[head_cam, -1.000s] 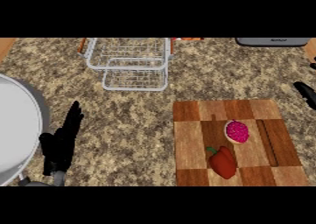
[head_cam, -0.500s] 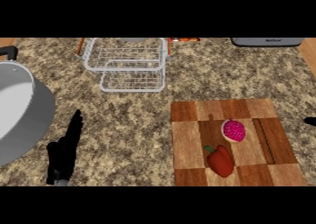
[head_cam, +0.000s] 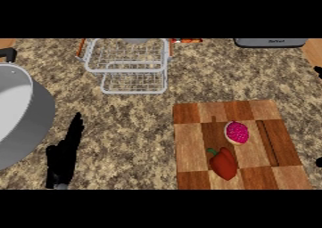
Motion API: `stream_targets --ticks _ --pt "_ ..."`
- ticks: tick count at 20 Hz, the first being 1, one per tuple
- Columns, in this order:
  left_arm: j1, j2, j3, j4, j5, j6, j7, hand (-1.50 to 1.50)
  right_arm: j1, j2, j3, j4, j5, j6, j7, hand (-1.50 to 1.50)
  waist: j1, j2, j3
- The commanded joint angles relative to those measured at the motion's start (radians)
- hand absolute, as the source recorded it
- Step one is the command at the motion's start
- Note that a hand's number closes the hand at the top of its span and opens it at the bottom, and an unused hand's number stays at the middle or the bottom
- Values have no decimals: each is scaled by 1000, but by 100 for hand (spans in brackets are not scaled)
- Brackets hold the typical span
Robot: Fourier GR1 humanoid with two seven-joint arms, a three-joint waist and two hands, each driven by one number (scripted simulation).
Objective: Pick the cupcake from the cutting board and place it in the tiered basket
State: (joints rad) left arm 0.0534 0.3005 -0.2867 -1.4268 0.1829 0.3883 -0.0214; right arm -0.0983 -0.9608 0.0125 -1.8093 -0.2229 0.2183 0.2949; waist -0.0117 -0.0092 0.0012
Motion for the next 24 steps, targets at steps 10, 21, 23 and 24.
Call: stream_targets --ticks 10,21,23,24 --pt "-30 -70 -12 46 -41 5 43 0 -49 144 287 -181 444 -122 341 -150 17 10 -1" --pt "-9 -52 42 51 -50 -38 25 0 -168 252 415 -147 600 60 586 -150 17 10 -2" --pt "7 -53 34 -6 -48 -44 61 0 -199 312 434 -184 600 98 661 -150 19 9 -2" --pt "-26 -66 41 70 -77 -33 50 0 -165 325 412 -82 636 58 534 -150 15 10 -1"
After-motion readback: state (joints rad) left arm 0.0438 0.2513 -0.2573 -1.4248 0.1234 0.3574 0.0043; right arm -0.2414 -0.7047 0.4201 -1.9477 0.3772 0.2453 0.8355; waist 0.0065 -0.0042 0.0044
